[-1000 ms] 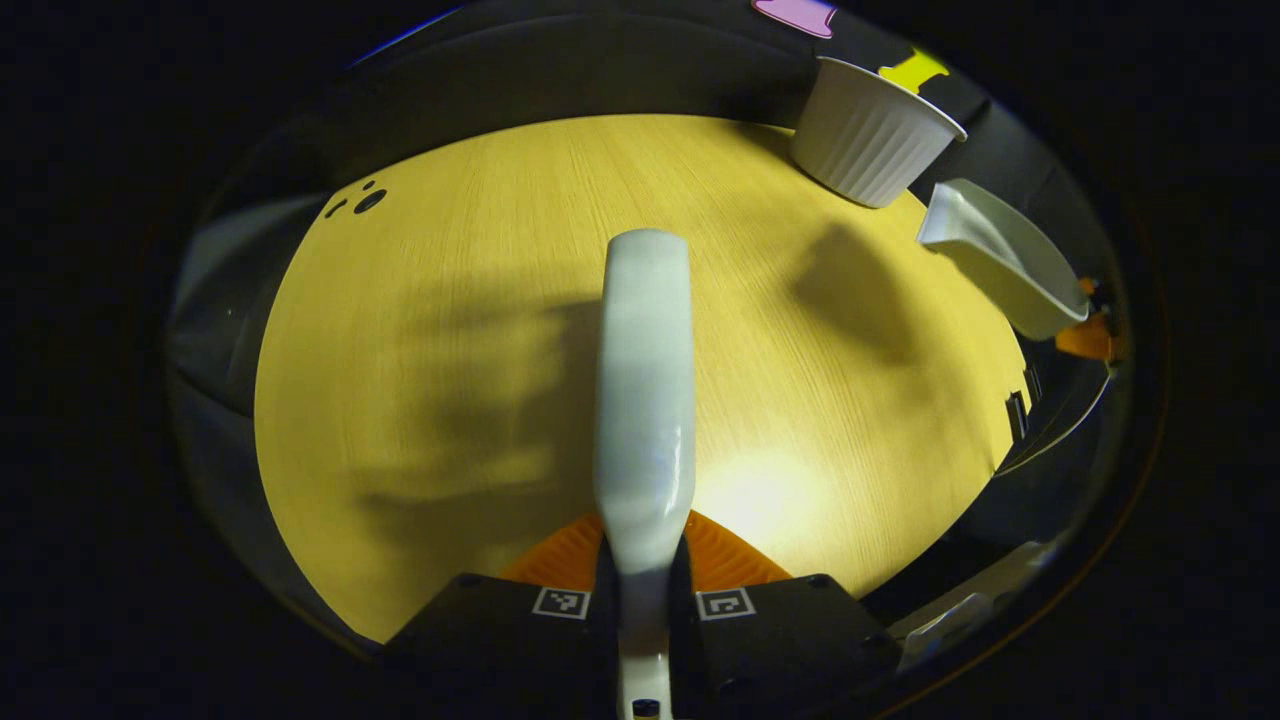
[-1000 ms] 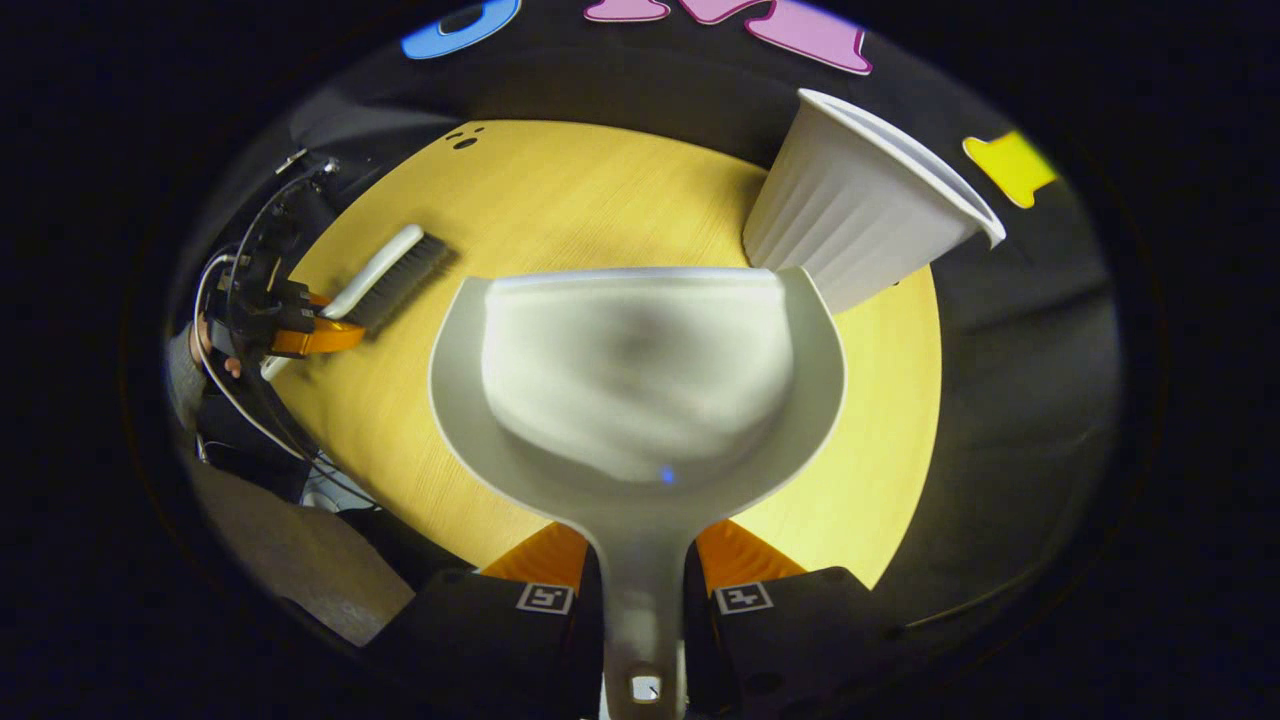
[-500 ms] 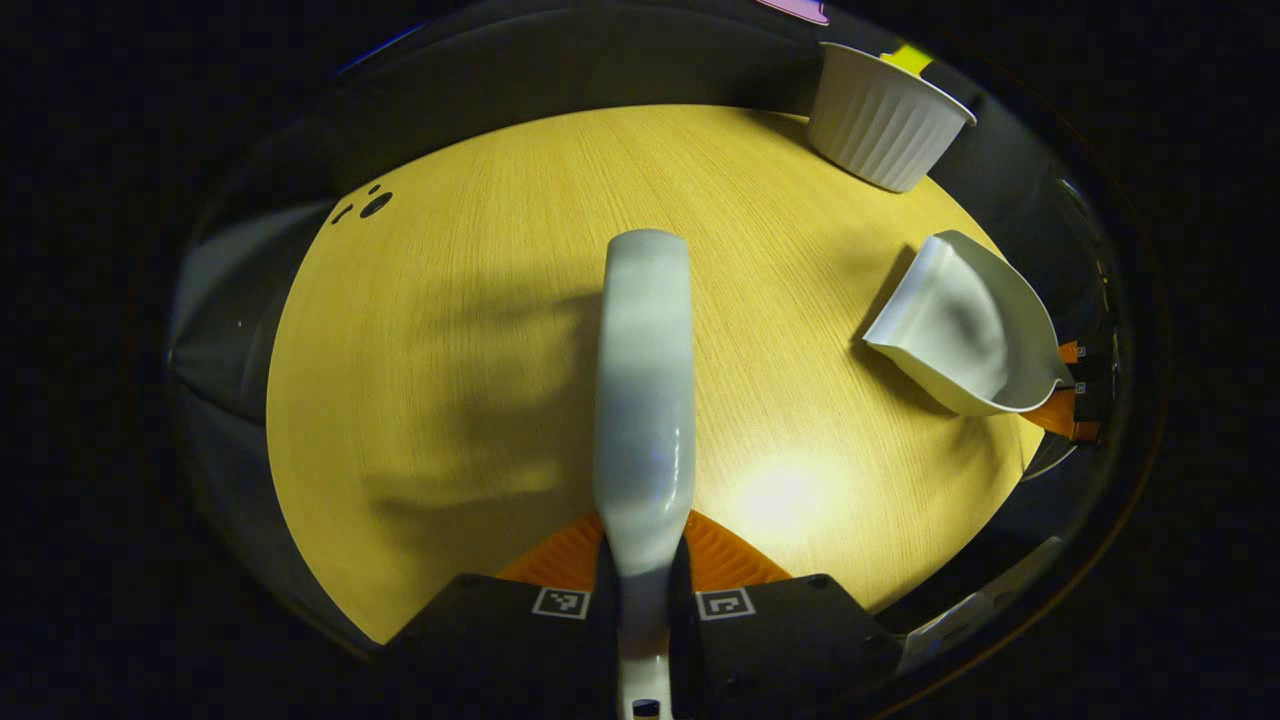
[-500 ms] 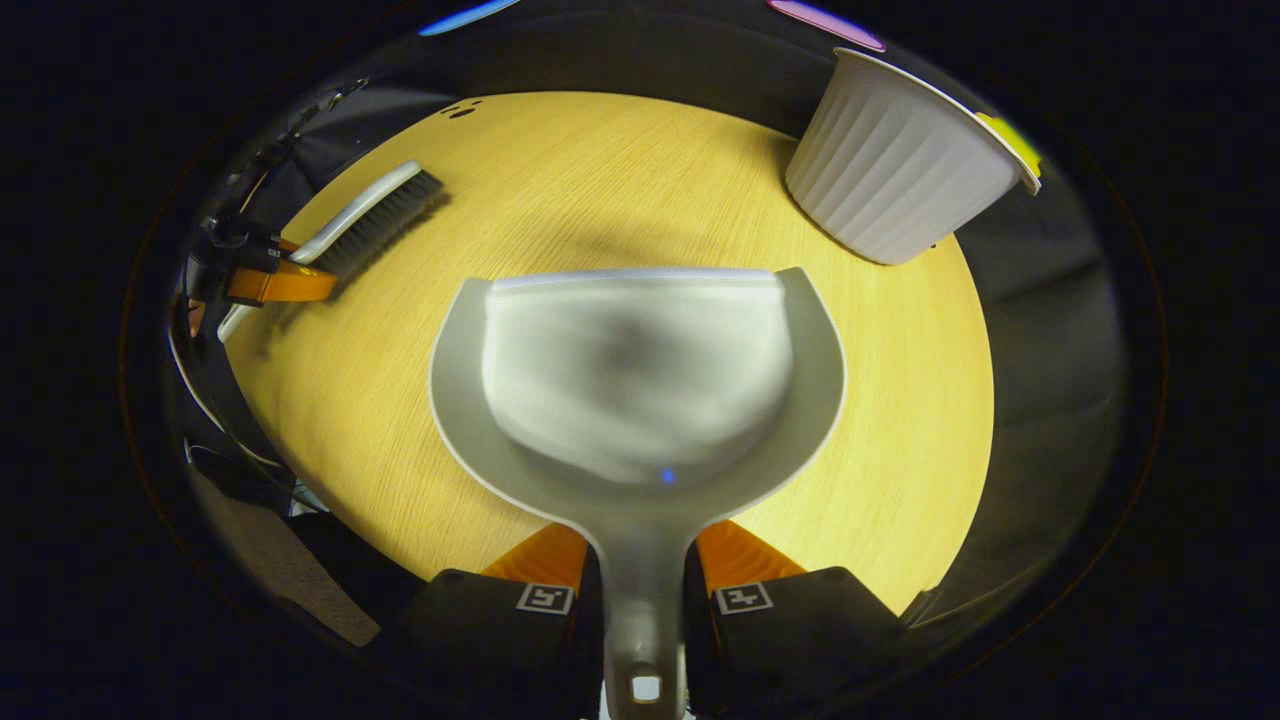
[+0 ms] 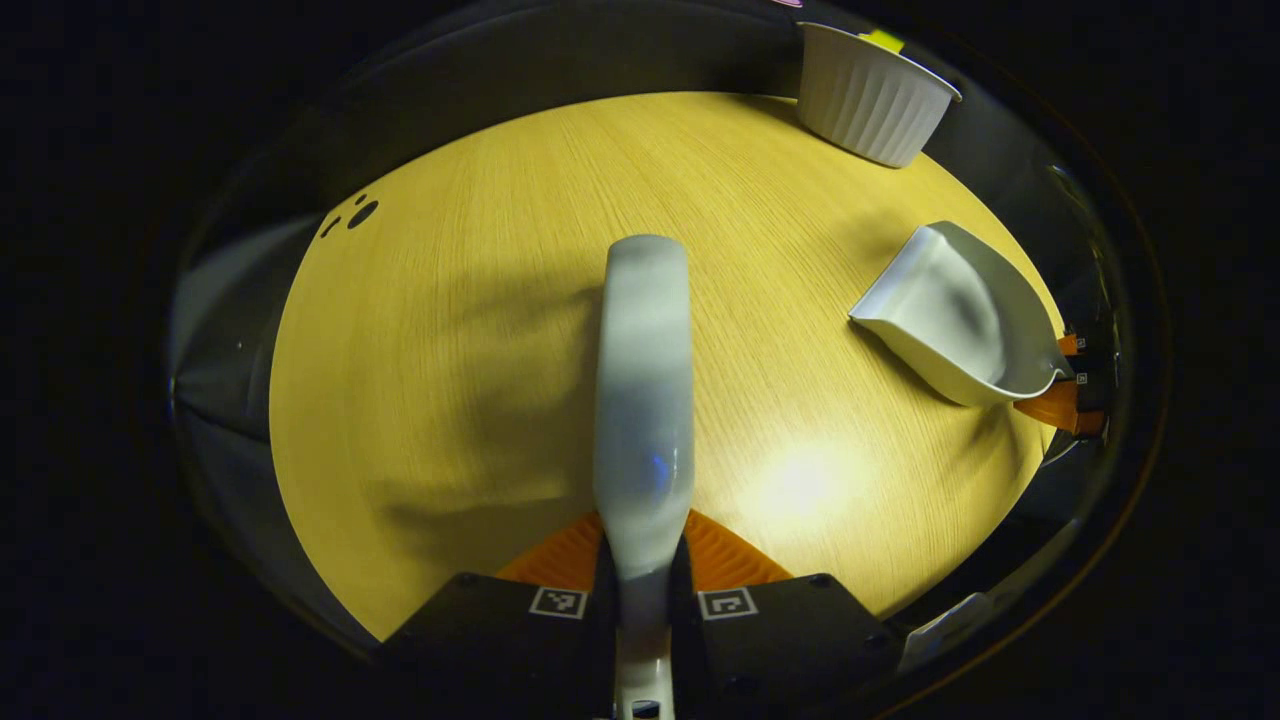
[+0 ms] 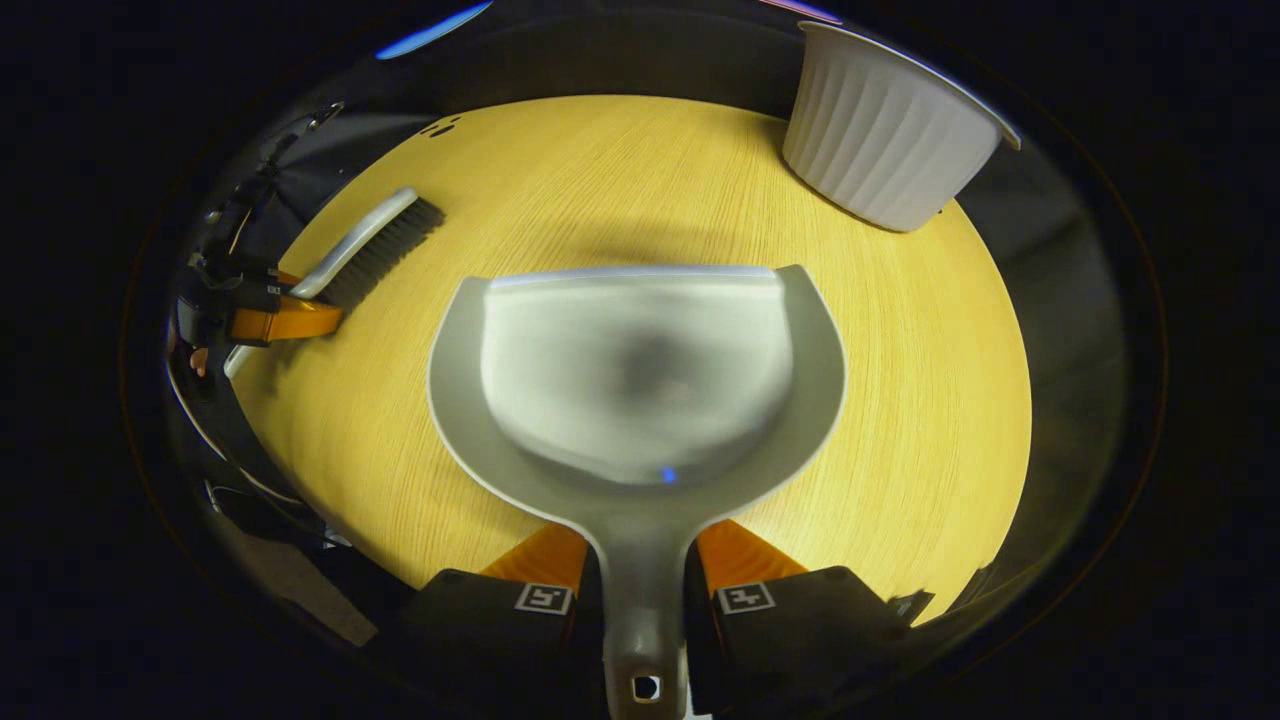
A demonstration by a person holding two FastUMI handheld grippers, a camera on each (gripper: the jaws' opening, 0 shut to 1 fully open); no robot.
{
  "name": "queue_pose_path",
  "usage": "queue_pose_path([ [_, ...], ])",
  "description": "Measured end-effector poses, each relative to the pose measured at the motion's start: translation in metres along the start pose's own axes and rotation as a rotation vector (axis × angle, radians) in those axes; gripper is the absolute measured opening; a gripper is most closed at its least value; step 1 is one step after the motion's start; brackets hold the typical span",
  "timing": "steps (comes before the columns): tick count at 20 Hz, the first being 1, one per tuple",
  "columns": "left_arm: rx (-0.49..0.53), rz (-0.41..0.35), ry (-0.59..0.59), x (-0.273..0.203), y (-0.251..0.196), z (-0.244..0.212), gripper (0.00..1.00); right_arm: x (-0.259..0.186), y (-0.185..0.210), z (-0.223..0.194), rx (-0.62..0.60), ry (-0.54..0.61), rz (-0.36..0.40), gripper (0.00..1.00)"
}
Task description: Pick up the small broom and dustpan from the desktop, sweep the trash into the dustpan with the broom, and then empty the trash into the garbage bin.
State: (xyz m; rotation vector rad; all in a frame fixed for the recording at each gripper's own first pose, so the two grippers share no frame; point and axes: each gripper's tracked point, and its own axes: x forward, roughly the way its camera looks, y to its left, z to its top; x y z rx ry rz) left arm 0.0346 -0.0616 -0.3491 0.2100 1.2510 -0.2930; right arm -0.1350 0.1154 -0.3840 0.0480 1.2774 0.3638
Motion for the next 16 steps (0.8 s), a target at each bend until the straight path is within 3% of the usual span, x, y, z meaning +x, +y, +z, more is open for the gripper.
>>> queue_pose_path([
  [1,0.004,-0.005,0.005,0.001,0.0,0.0,0.27,0.0,0.0,-0.002,-0.01,0.002,-0.004,0.41],
  [2,0.008,-0.006,0.007,0.0,0.0,0.0,0.27,0.0,0.0,-0.003,-0.018,0.003,-0.008,0.38],
  [9,0.02,0.02,0.004,-0.004,0.002,0.001,0.27,-0.002,0.003,-0.012,-0.042,0.023,0.006,0.41],
  [11,0.031,0.028,-0.004,-0.006,0.004,0.004,0.3,-0.009,0.004,-0.013,-0.027,0.025,0.014,0.39],
  [13,0.044,0.037,-0.014,-0.011,0.004,0.004,0.34,-0.019,0.003,-0.014,-0.024,0.031,0.022,0.42],
  [16,0.064,0.048,-0.031,-0.024,0.004,0.005,0.3,-0.04,0.002,-0.01,-0.011,0.014,0.038,0.41],
])
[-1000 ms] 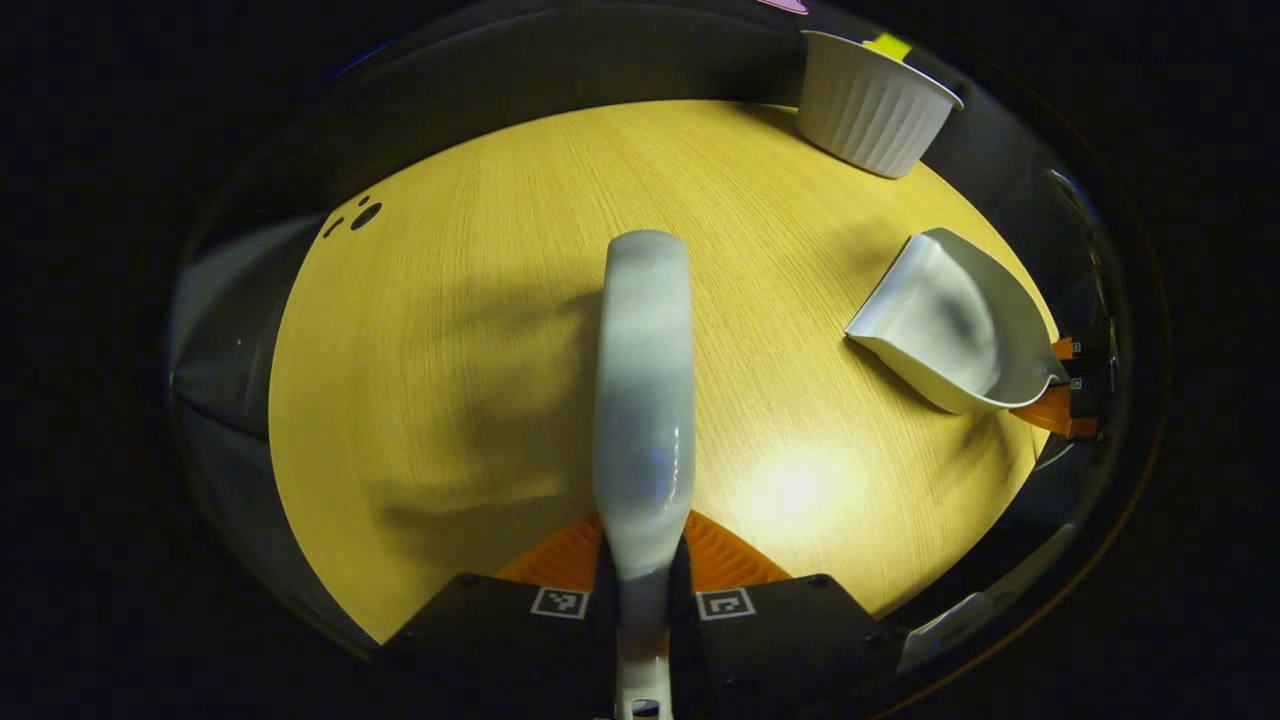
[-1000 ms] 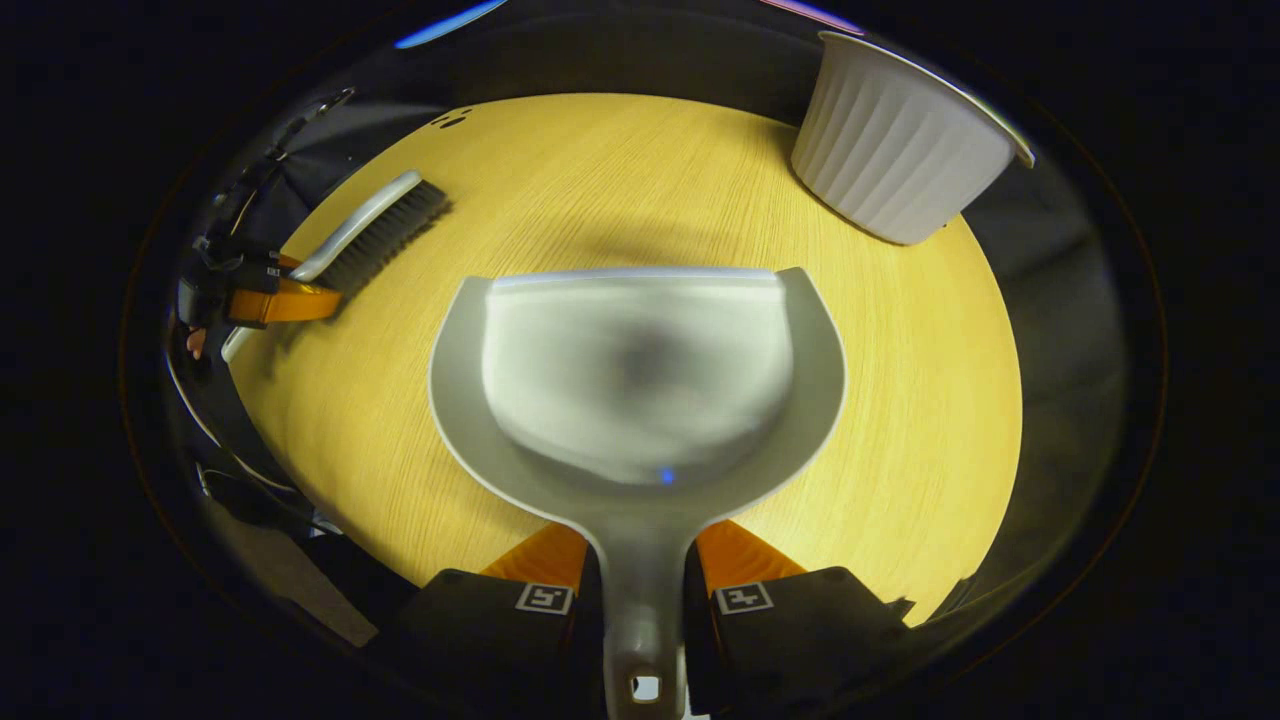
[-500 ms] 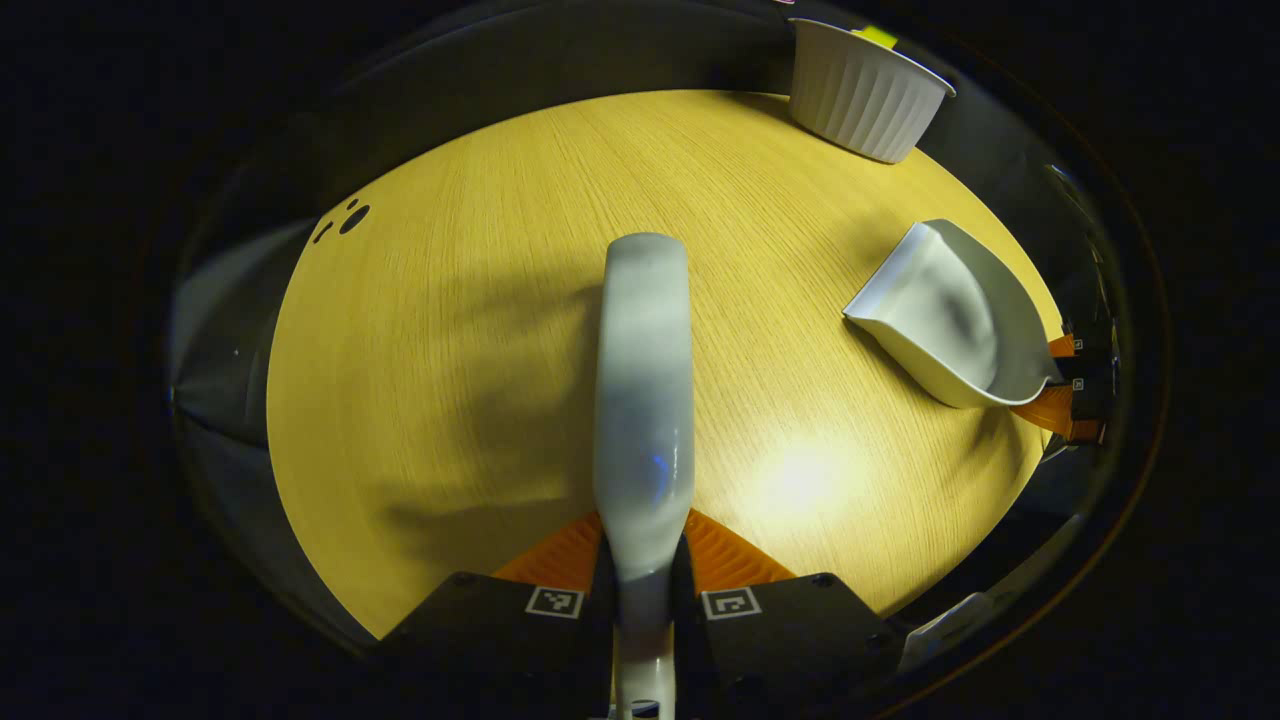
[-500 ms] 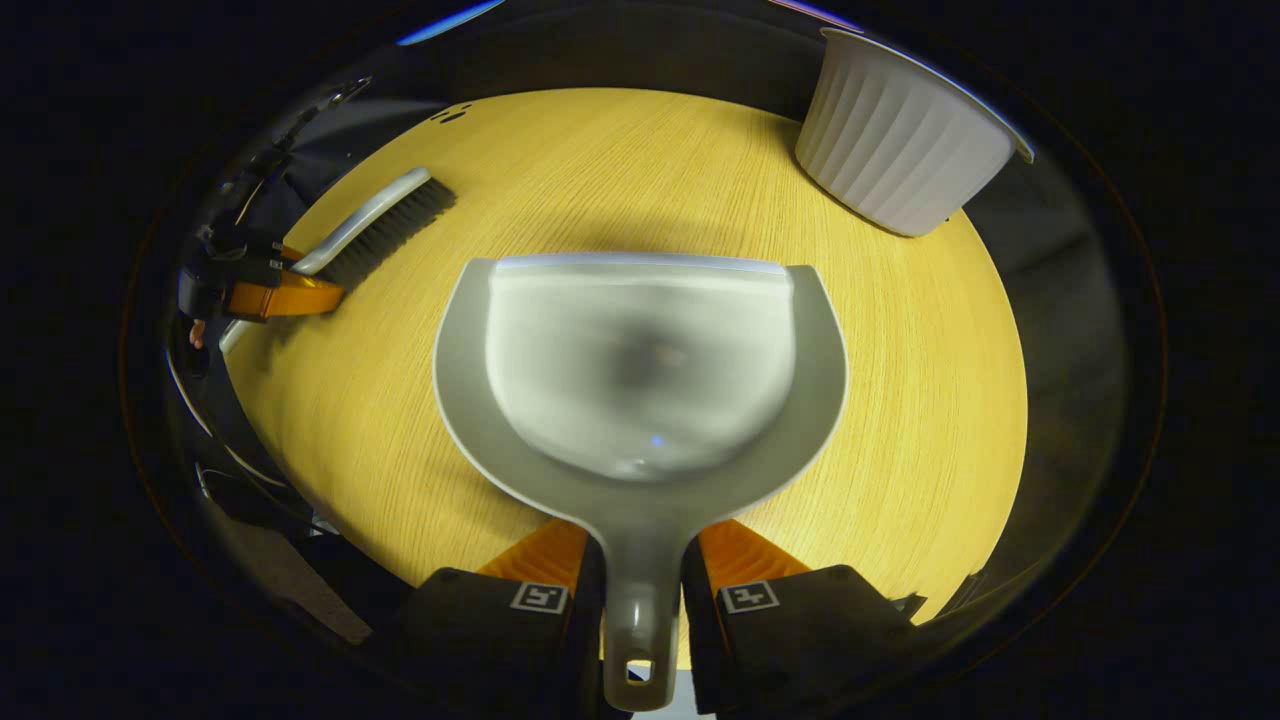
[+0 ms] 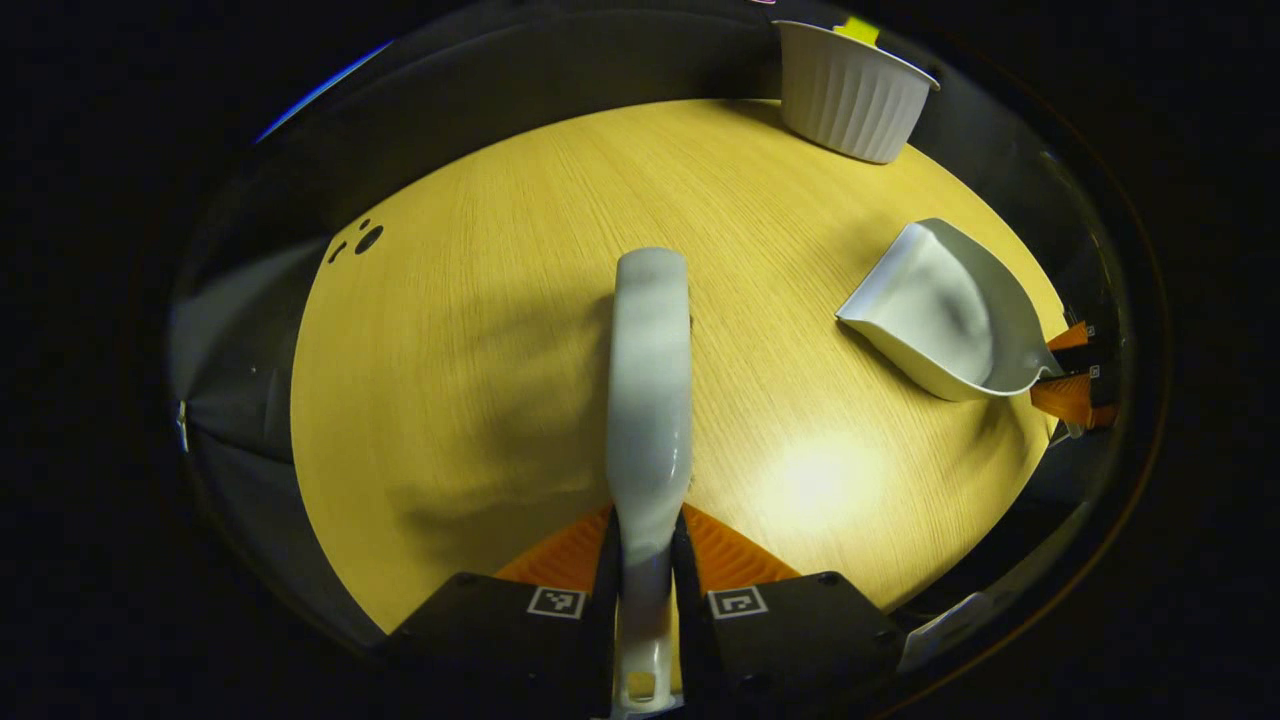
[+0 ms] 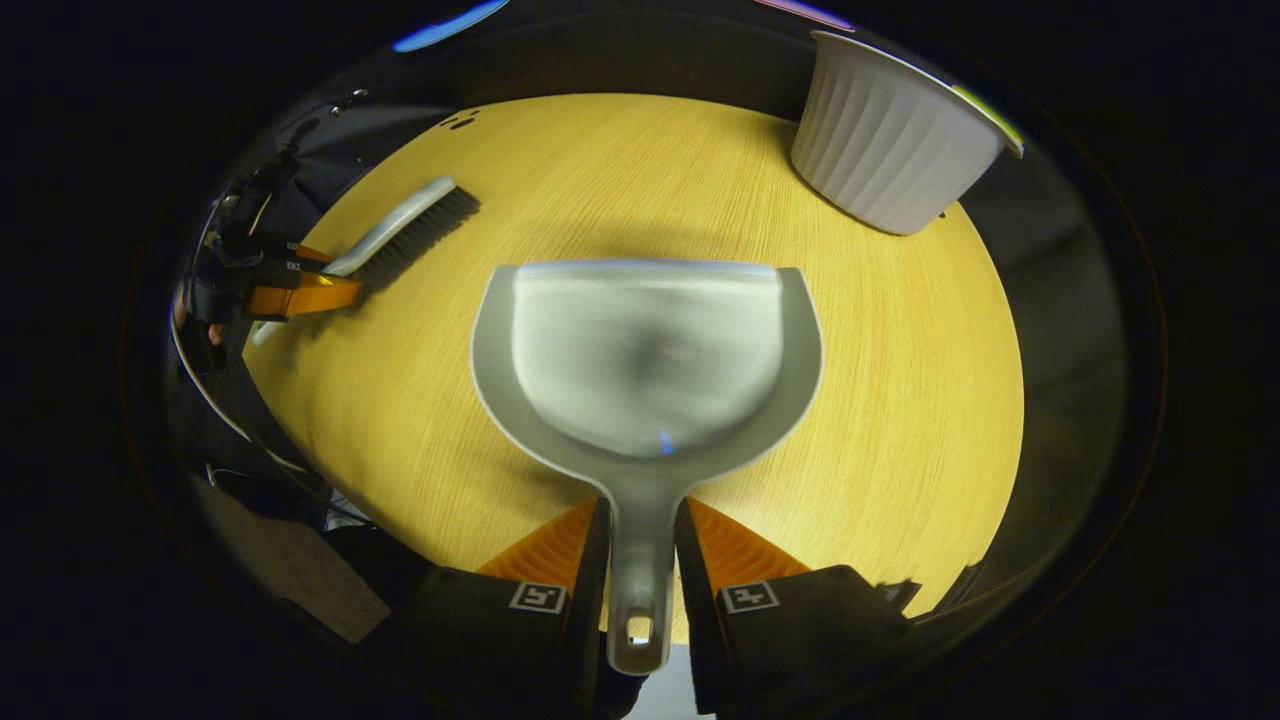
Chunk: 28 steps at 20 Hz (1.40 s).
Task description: Pick up the small broom and dustpan from the desktop, sweep the trash into the dustpan with the broom, and then empty the trash into the garbage bin.
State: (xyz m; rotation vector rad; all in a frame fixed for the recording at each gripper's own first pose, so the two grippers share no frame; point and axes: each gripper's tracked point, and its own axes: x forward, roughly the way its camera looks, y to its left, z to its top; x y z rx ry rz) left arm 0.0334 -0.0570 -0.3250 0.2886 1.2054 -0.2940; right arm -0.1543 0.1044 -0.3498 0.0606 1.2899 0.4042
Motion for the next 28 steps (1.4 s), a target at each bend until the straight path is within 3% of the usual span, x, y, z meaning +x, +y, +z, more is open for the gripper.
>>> queue_pose_path([
  [3,0.008,0.0,-0.032,-0.017,-0.002,0.007,0.27,-0.028,0.001,0.012,0.036,-0.048,0.019,0.41],
  [6,0.01,0.006,-0.081,-0.038,-0.001,0.016,0.3,-0.056,0.0,0.027,0.053,-0.114,0.018,0.41],
  [7,0.009,0.007,-0.101,-0.045,-0.001,0.021,0.21,-0.065,0.001,0.032,0.053,-0.133,0.016,0.38],
  [8,0.008,0.008,-0.127,-0.053,-0.001,0.026,0.28,-0.074,0.002,0.037,0.054,-0.159,0.017,0.41],
  [9,0.005,0.01,-0.153,-0.062,-0.001,0.032,0.28,-0.082,0.005,0.043,0.056,-0.185,0.019,0.41],
  [21,-0.12,-0.013,-0.746,-0.209,-0.02,0.127,0.28,-0.168,0.013,0.128,-0.044,-0.593,0.038,0.4],
  [23,-0.154,-0.034,-0.805,-0.229,-0.035,0.137,0.28,-0.181,0.014,0.137,-0.052,-0.657,0.057,0.4],
  [28,-0.165,0.012,-0.866,-0.262,-0.058,0.141,0.28,-0.214,0.002,0.156,-0.081,-0.782,0.083,0.36],
])
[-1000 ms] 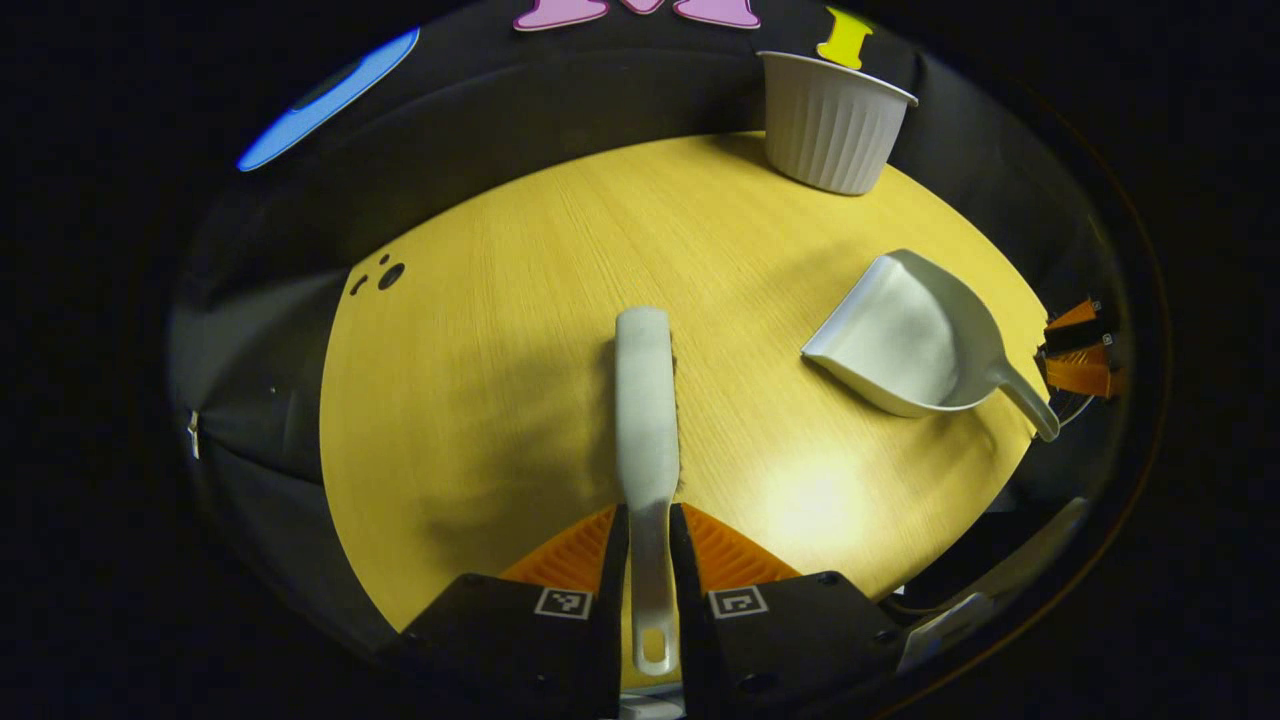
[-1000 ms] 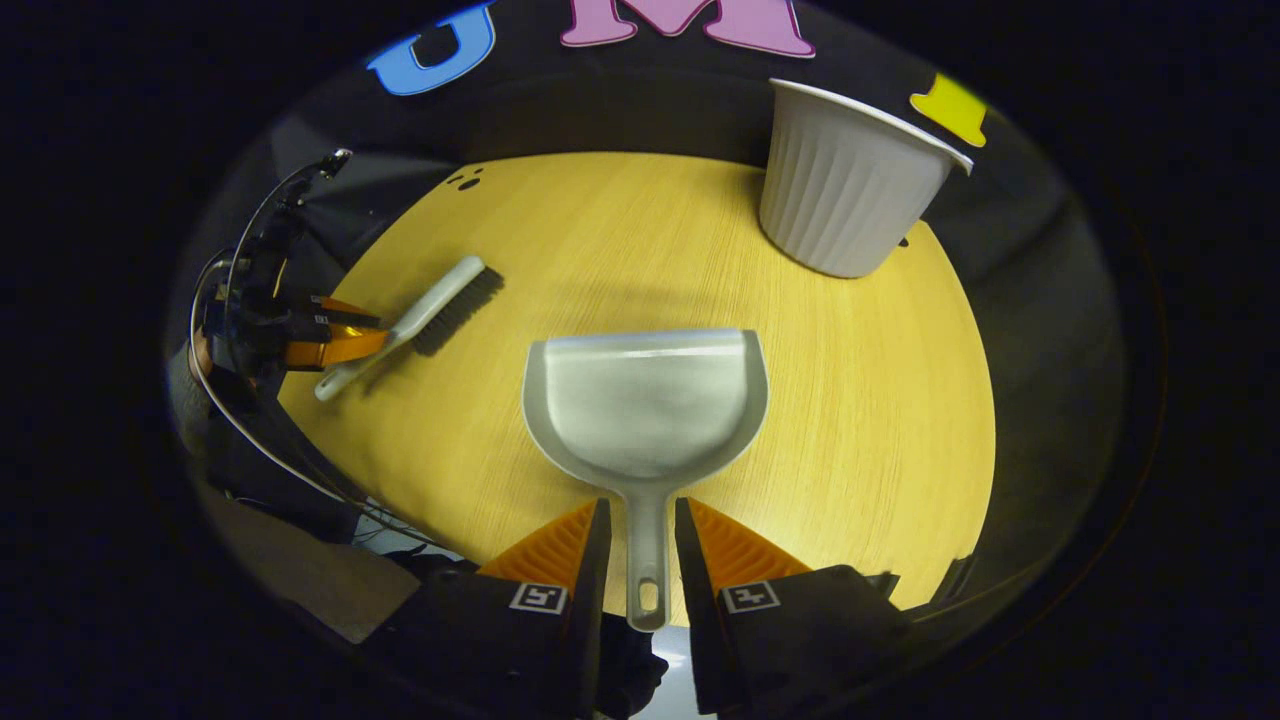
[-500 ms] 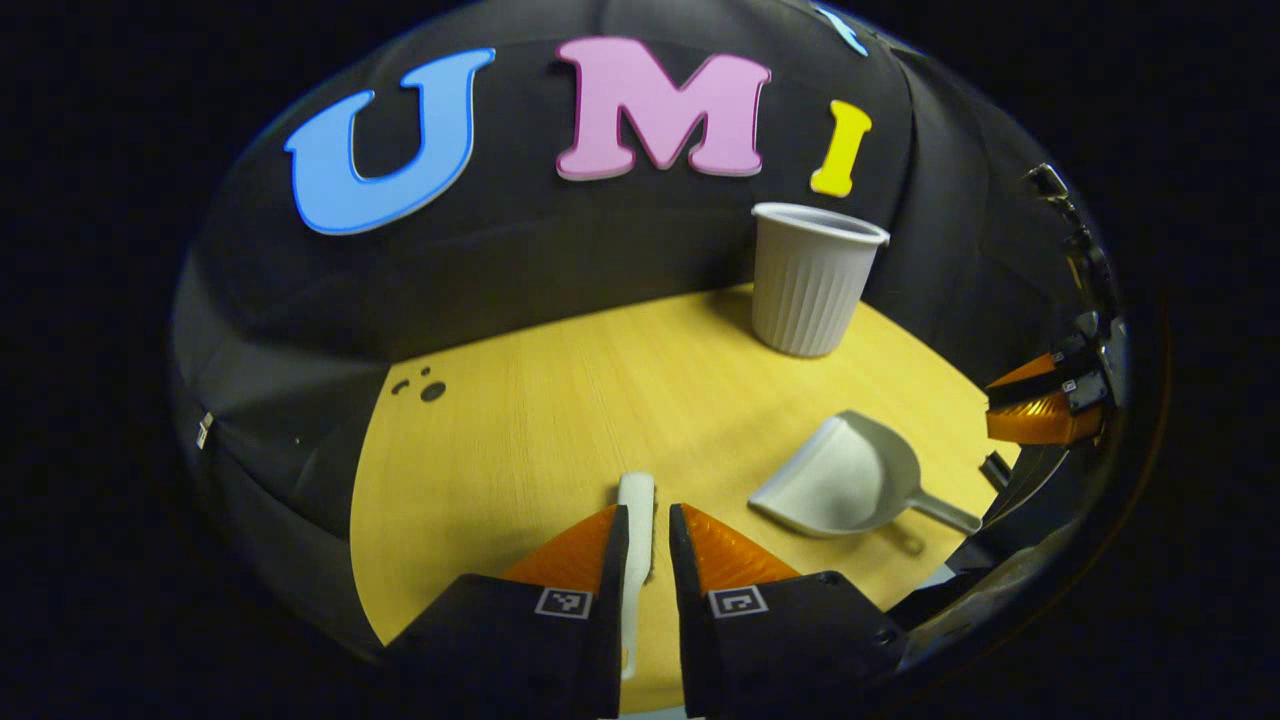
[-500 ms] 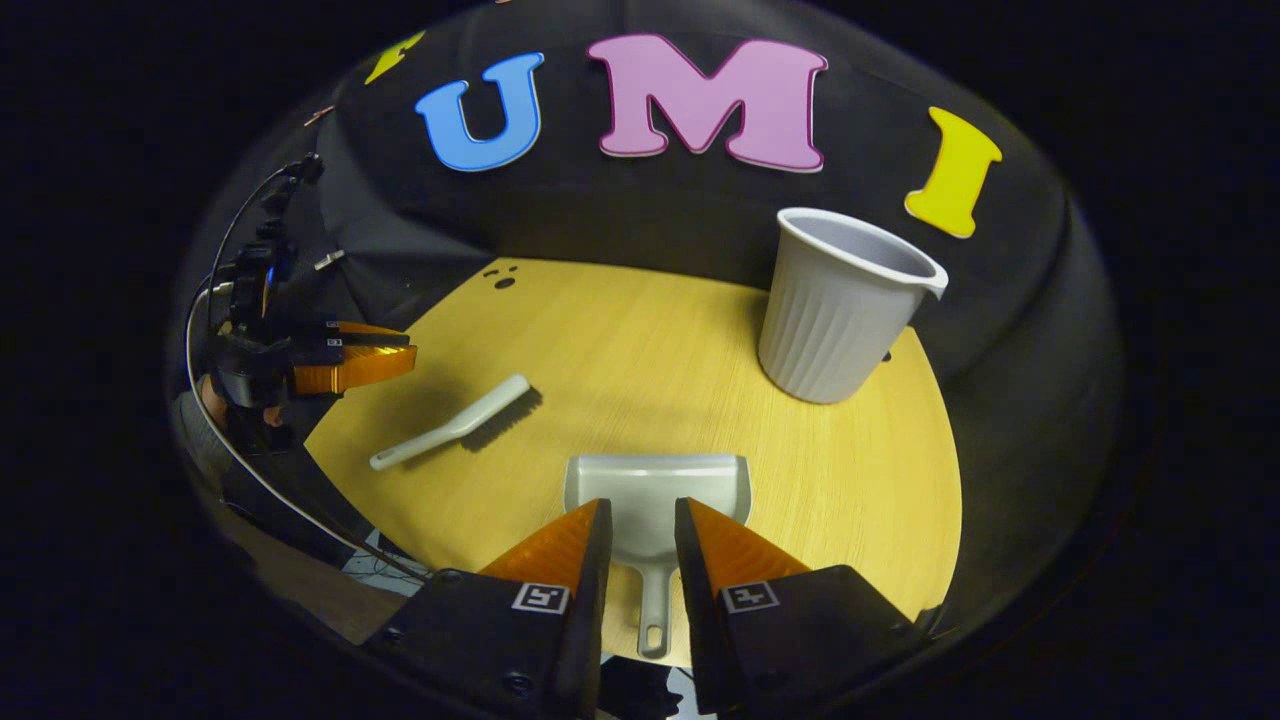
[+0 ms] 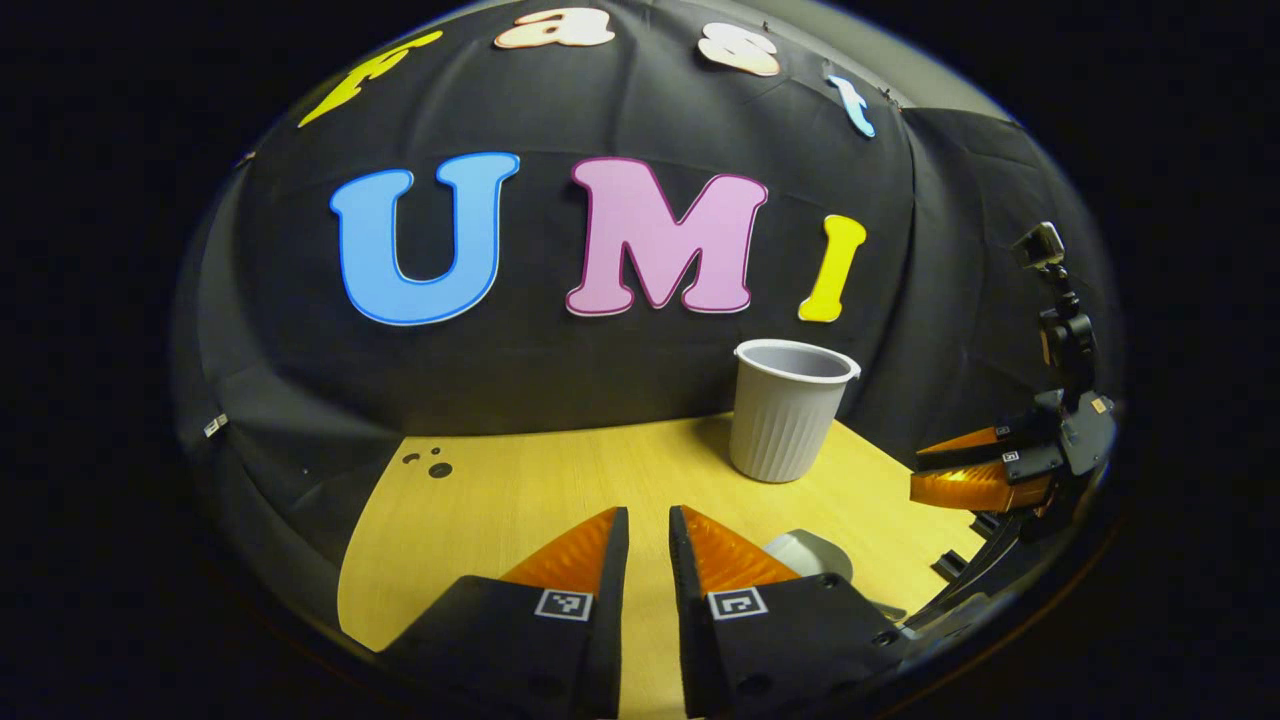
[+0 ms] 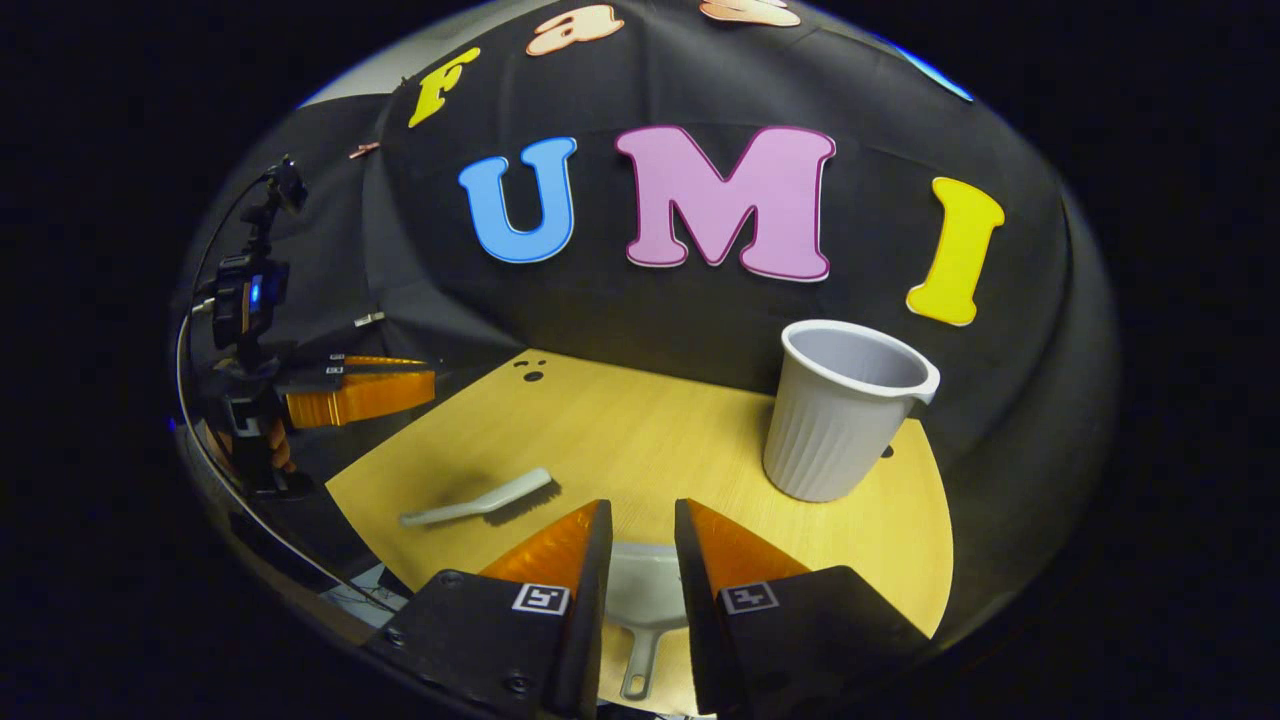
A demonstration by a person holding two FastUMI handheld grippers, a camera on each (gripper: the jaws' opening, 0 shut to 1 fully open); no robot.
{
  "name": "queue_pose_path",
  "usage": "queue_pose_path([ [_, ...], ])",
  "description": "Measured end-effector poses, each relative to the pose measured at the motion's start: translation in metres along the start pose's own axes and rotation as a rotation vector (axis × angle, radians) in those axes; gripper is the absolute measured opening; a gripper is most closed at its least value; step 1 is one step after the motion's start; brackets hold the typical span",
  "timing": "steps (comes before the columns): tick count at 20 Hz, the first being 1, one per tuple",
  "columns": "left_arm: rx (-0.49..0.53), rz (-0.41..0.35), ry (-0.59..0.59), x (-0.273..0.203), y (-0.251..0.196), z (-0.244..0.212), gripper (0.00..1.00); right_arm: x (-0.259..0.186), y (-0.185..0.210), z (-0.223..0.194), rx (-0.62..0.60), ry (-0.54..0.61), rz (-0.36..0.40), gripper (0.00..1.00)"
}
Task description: Pick up the small broom and dustpan from the desktop, sweep the trash into the dustpan with the broom, and then empty the trash into the garbage bin.
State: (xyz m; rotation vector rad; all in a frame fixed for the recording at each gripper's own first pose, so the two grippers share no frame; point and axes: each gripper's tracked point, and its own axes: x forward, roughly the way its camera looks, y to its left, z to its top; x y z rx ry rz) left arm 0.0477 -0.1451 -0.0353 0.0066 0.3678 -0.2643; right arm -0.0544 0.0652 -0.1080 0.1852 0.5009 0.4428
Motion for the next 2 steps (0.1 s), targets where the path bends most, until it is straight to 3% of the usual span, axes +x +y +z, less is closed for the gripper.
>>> queue_pose_path([
  [2,0.007,0.019,-0.002,-0.0037,-0.0108,0.0006,0.28,-0.0057,-0.0017,0.0114,-0.008,-0.029,0.019,0.4],
])
